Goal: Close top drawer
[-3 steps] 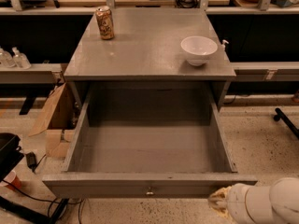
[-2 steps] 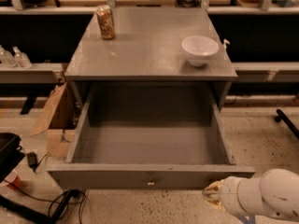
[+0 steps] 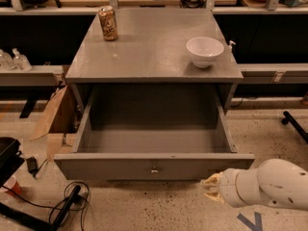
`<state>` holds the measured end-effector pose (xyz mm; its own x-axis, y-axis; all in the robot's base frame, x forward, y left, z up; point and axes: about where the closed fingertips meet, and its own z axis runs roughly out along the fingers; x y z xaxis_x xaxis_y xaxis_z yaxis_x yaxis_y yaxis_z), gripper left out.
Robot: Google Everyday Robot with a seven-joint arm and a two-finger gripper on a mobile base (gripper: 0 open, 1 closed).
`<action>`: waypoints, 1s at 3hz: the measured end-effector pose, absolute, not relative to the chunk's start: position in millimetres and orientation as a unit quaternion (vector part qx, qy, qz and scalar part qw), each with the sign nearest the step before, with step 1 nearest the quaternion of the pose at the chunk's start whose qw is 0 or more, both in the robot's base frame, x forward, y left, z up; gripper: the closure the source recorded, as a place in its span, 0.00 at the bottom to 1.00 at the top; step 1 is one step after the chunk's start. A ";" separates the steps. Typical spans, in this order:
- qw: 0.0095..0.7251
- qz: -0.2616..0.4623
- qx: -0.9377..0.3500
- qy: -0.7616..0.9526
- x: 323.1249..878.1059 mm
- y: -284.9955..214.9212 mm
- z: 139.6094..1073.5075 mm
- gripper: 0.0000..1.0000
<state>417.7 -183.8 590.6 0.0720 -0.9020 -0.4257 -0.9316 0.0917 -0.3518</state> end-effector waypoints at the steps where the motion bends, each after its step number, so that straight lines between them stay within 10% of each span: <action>1: 0.287 0.026 -0.673 0.681 417.7 -183.8 590.6 1.00; 3: 0.316 0.040 -0.673 0.667 463.8 -190.8 585.3 1.00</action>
Offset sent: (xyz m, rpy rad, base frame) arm 0.0615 -0.0054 -0.0037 0.0518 -0.0357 0.0507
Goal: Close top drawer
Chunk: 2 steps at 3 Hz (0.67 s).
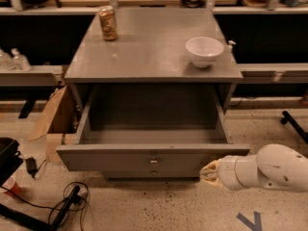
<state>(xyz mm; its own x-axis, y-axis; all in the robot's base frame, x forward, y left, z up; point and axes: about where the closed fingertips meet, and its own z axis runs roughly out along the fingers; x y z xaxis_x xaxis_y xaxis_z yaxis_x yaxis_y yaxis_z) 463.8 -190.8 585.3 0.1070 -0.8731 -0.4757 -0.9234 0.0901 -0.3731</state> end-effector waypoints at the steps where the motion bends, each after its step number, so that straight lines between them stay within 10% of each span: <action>1: 0.333 0.044 -0.670 0.662 494.7 -196.4 584.8 1.00; 2: 0.336 0.044 -0.670 0.661 497.4 -197.4 584.6 1.00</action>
Offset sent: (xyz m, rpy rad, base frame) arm 0.1686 -0.0429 0.0190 0.1186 -0.1058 -0.0015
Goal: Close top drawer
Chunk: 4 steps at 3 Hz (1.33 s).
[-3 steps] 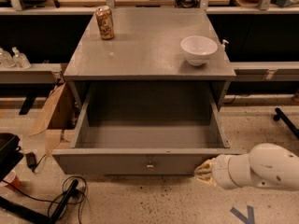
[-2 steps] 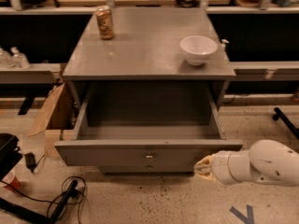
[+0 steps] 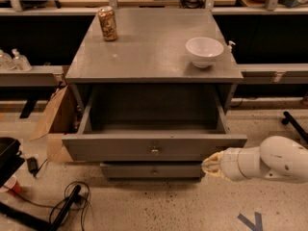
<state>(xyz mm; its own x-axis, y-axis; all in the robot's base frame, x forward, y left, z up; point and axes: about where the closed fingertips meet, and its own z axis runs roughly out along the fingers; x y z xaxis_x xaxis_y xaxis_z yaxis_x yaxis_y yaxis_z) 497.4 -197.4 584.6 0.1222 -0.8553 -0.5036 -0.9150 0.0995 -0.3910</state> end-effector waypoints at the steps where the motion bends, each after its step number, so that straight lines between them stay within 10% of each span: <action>1: 0.351 0.049 -0.665 0.657 539.8 -207.3 588.6 1.00; 4: 0.366 0.057 -0.661 0.652 583.9 -212.3 596.5 1.00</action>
Offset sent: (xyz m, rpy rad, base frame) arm 0.2059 -0.0421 0.0315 0.1407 -0.0754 0.0091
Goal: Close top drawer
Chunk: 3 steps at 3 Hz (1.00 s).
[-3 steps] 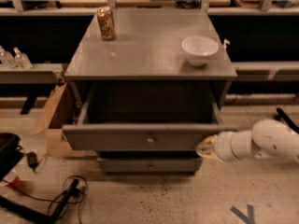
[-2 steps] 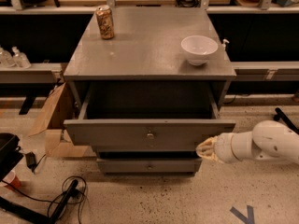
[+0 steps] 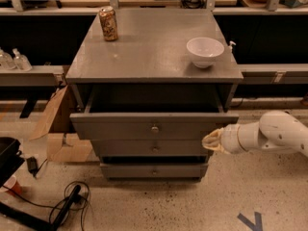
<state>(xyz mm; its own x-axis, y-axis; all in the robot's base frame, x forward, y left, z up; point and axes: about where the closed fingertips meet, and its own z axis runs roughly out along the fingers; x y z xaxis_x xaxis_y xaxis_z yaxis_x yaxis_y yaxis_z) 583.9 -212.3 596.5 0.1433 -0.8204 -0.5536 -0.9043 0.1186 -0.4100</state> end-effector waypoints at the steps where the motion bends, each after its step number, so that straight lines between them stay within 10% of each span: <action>1: 0.374 0.076 -0.658 0.649 631.3 -212.0 596.5 1.00; 3: 0.387 0.078 -0.654 0.645 672.8 -215.0 608.3 1.00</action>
Offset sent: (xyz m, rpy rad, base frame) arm 0.1650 -0.0154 0.0315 0.1004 -0.0290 0.0075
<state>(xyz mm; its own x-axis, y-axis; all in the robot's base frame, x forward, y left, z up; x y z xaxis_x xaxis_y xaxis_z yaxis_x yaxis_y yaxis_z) 672.8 -215.0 608.3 0.1560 -0.7835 -0.6015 -0.9041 0.1320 -0.4064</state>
